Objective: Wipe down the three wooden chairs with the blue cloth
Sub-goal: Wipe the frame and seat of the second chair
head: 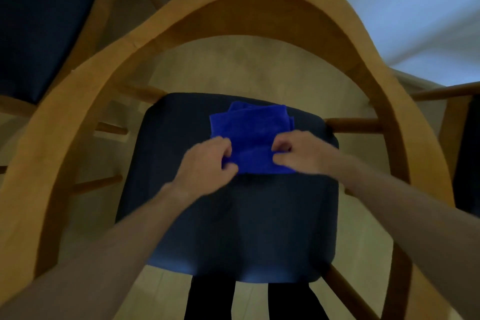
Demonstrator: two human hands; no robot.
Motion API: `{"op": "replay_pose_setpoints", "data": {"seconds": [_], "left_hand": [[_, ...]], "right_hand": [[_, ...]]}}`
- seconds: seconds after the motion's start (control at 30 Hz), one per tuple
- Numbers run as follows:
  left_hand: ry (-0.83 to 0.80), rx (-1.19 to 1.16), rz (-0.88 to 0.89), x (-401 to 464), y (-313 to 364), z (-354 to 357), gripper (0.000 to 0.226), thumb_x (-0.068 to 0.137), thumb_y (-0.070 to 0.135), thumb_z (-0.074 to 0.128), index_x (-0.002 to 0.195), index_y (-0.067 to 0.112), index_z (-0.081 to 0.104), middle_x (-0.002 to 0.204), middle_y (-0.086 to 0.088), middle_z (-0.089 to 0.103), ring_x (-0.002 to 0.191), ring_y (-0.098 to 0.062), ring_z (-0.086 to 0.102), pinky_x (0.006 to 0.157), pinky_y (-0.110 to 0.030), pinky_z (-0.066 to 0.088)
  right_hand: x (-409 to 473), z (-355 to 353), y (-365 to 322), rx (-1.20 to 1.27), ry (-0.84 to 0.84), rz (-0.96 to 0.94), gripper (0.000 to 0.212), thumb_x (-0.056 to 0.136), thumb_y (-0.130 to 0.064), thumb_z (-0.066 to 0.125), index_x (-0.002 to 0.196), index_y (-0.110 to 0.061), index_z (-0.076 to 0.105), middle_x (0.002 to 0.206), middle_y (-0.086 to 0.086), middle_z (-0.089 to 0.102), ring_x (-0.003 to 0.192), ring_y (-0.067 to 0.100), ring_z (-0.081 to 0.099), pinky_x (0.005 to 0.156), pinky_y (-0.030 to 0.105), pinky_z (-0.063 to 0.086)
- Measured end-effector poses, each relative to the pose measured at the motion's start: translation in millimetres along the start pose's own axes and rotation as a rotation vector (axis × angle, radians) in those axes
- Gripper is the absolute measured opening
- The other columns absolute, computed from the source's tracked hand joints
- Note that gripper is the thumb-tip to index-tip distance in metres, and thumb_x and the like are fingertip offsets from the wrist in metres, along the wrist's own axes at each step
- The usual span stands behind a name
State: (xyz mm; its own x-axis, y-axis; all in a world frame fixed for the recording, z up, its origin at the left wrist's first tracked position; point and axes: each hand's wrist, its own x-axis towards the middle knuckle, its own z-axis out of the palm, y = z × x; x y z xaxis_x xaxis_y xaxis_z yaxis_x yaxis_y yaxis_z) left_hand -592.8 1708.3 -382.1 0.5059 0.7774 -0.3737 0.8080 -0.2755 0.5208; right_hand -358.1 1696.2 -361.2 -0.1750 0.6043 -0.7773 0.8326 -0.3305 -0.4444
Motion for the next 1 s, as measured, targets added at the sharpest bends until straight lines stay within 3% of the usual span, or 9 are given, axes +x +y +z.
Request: {"op": "replay_pose_setpoints", "data": {"seconds": [0.07, 0.13, 0.27, 0.37, 0.57, 0.7, 0.8, 0.93, 1.0], "left_hand": [[0.079, -0.150, -0.082, 27.0, 1.6, -20.3, 0.010, 0.086, 0.026, 0.058, 0.094, 0.021, 0.054, 0.088, 0.006, 0.058, 0.078, -0.010, 0.056, 0.070, -0.034, 0.051], [0.058, -0.106, -0.048, 53.1, 4.4, -32.4, 0.029, 0.088, 0.020, 0.055, 0.117, 0.018, 0.050, 0.110, -0.001, 0.057, 0.101, -0.017, 0.054, 0.085, -0.037, 0.048], [-0.242, 0.052, -0.092, 88.1, 10.6, -30.5, 0.081, 0.081, 0.034, 0.064, 0.148, 0.018, 0.021, 0.151, -0.005, 0.026, 0.137, -0.028, 0.023, 0.110, -0.051, 0.024], [-0.356, 0.121, -0.111, 95.6, 10.7, -16.0, 0.097, 0.079, 0.042, 0.069, 0.151, 0.014, 0.011, 0.152, -0.009, 0.023, 0.137, -0.030, 0.024, 0.108, -0.050, 0.027], [-0.319, 0.364, -0.022, 80.5, 15.1, 0.6, 0.088, 0.068, 0.049, 0.076, 0.136, 0.013, 0.033, 0.128, -0.008, 0.047, 0.115, -0.028, 0.048, 0.095, -0.046, 0.040], [-0.258, 0.472, 0.186, 68.8, 6.2, 1.1, 0.063, 0.067, 0.054, 0.074, 0.115, 0.018, 0.053, 0.118, -0.004, 0.046, 0.107, -0.022, 0.044, 0.090, -0.036, 0.039], [-0.359, 0.421, 0.254, 66.9, -4.7, -9.8, 0.059, 0.067, 0.053, 0.073, 0.112, 0.021, 0.052, 0.117, 0.000, 0.044, 0.108, -0.019, 0.044, 0.096, -0.037, 0.035], [-0.700, 0.000, 0.032, 85.2, -15.9, -55.0, 0.046, 0.073, 0.032, 0.074, 0.107, 0.023, 0.044, 0.101, 0.003, 0.057, 0.090, -0.014, 0.059, 0.085, -0.039, 0.051], [-0.642, -0.096, -0.035, 103.3, -16.7, -73.6, 0.047, 0.078, 0.022, 0.072, 0.113, 0.020, 0.041, 0.099, 0.000, 0.058, 0.086, -0.014, 0.060, 0.070, -0.029, 0.055]], "right_hand": [[12.1, -22.7, -0.9, 0.134, 0.130, 0.063, 0.016, 0.094, -0.035, 0.055, 0.109, -0.031, 0.058, 0.099, -0.003, 0.065, 0.087, 0.013, 0.062, 0.073, 0.029, 0.051], [23.4, -31.1, -0.9, 0.053, 0.291, 0.100, 0.030, 0.098, -0.030, 0.050, 0.128, -0.025, 0.049, 0.118, 0.004, 0.062, 0.099, 0.020, 0.060, 0.084, 0.036, 0.051], [41.8, -23.9, 0.1, -0.129, 0.363, 0.082, 0.065, 0.097, -0.038, 0.053, 0.152, -0.022, 0.022, 0.157, 0.007, 0.028, 0.141, 0.031, 0.030, 0.112, 0.048, 0.032], [51.4, -14.4, 4.4, -0.038, 0.175, 0.065, 0.083, 0.090, -0.041, 0.061, 0.156, -0.022, 0.013, 0.160, 0.005, 0.022, 0.145, 0.029, 0.023, 0.116, 0.049, 0.028], [45.3, -7.7, -5.1, -0.271, 0.127, -0.100, 0.110, 0.071, -0.038, 0.081, 0.154, -0.021, 0.012, 0.142, 0.004, 0.032, 0.126, 0.021, 0.040, 0.099, 0.031, 0.042], [42.1, 8.1, -17.9, -0.397, 0.101, -0.098, 0.095, 0.063, -0.041, 0.085, 0.140, -0.024, 0.032, 0.128, 0.000, 0.034, 0.096, 0.015, 0.050, 0.079, 0.030, 0.051], [40.9, 10.6, -24.4, -0.270, -0.019, -0.083, 0.069, 0.066, -0.042, 0.083, 0.122, -0.028, 0.046, 0.116, -0.007, 0.047, 0.096, 0.015, 0.057, 0.081, 0.031, 0.051], [41.3, -11.9, -36.4, -0.198, 0.090, -0.151, 0.042, 0.073, -0.033, 0.079, 0.100, -0.032, 0.047, 0.091, -0.015, 0.057, 0.085, 0.005, 0.056, 0.078, 0.025, 0.045], [45.8, -25.8, -41.1, -0.136, 0.218, -0.171, 0.037, 0.077, -0.022, 0.076, 0.099, -0.029, 0.047, 0.087, -0.015, 0.055, 0.079, 0.001, 0.054, 0.075, 0.024, 0.043]]}}
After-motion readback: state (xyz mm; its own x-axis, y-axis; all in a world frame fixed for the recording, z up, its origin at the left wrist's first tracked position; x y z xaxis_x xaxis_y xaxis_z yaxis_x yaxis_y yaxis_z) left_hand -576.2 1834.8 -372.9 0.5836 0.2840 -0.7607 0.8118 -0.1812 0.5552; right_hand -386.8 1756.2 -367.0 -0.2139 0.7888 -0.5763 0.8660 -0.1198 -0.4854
